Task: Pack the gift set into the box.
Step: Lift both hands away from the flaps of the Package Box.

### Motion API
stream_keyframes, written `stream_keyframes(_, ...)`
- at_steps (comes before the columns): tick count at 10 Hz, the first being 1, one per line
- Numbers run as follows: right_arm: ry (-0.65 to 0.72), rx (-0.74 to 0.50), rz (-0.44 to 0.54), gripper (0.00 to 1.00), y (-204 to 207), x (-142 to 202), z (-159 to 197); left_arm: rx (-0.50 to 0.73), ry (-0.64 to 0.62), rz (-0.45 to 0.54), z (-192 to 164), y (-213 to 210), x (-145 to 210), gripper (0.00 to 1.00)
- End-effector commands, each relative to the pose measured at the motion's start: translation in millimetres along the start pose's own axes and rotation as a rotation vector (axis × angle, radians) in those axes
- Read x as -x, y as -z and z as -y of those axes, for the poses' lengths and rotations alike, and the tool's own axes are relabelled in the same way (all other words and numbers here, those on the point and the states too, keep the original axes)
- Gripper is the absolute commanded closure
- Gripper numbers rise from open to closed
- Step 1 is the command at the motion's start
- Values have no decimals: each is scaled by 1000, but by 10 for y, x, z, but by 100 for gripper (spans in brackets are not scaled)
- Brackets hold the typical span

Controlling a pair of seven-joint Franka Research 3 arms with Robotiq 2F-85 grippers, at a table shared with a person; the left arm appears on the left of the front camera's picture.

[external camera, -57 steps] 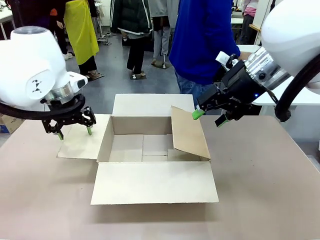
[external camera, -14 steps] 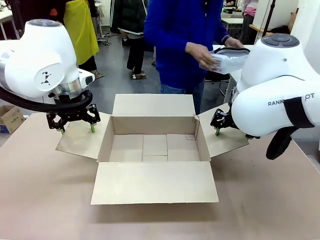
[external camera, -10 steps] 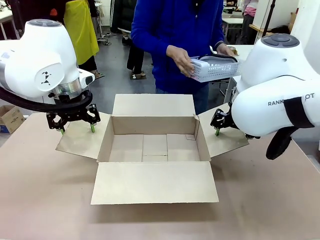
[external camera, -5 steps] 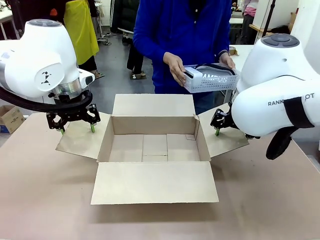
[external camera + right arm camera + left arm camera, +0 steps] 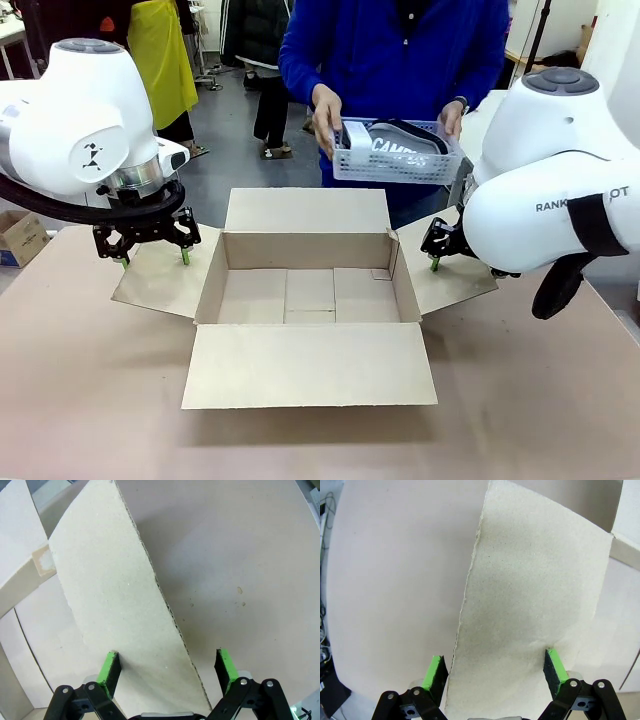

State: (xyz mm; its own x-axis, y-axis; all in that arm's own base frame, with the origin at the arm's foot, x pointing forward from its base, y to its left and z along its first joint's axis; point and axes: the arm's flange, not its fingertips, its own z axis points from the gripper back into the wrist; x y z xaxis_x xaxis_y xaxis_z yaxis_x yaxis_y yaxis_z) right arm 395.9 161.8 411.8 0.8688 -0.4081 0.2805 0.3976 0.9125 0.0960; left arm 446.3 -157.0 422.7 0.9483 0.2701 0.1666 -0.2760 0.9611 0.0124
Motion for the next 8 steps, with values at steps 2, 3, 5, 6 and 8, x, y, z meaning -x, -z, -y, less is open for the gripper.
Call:
stream_keyframes(2,13,10,4,0,-34,-14,-13,-22,-9,13,-4,-9,-2,0)
stream_keyframes(3,13,10,4,0,-34,-14,-13,-22,-9,13,-4,-9,-2,0)
stream_keyframes(5,13,10,4,0,-34,-14,-13,-22,-9,13,-4,-9,-2,0)
stream_keyframes(6,13,10,4,0,-34,-14,-13,-22,-9,13,-4,-9,-2,0)
stream_keyframes(8,13,10,4,0,-34,-14,-13,-22,-9,13,-4,-9,-2,0)
